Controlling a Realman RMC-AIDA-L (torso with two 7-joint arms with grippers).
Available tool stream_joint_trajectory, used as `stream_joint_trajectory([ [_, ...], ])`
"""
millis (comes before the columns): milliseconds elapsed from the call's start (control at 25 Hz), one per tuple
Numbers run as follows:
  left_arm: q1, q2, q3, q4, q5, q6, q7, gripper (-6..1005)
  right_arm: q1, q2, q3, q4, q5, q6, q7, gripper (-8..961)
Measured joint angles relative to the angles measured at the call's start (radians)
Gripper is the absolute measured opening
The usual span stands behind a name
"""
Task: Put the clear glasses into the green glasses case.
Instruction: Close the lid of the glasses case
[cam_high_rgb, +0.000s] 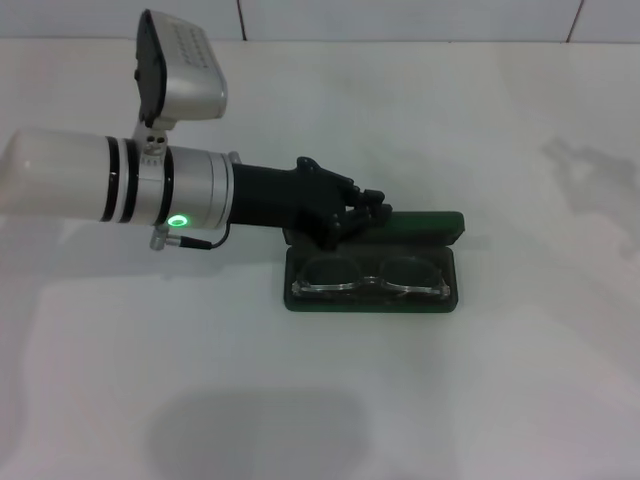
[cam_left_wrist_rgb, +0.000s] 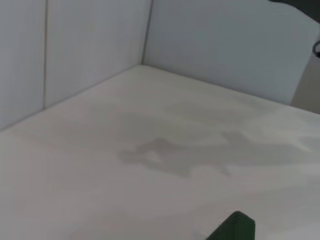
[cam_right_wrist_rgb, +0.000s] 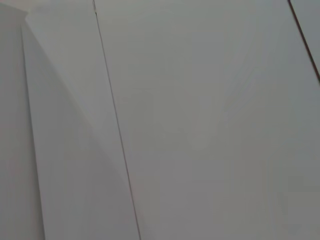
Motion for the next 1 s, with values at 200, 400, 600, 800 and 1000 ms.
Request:
stream_joint_trajectory([
  [200, 0.004, 0.0, 0.016, -0.005, -0.004, 0.004, 0.0, 156, -0.002, 0.0, 0.0, 0.013, 0.0, 0.0, 0.0, 119],
  [400, 0.005, 0.0, 0.016, -0.006, 0.002, 0.026, 0.003, 156, -0.003, -0.001, 0.0, 0.016, 0.0, 0.0, 0.0, 119],
  [600, 0.006, 0.0, 0.046, -0.009, 0.004, 0.042, 0.006, 157, -0.003, -0.001, 0.0, 0.022, 0.0, 0.0, 0.0, 119],
  [800, 0.013, 0.0, 0.097, -0.01, 0.003, 0.054, 0.006, 157, -0.004, -0.001, 0.0, 0.025, 0.0, 0.0, 0.0, 119],
  [1000, 0.025, 0.0, 0.108, -0.01, 0.001, 0.083, 0.014, 159, -0.003, -0.001, 0.0, 0.025, 0.0, 0.0, 0.0, 119],
])
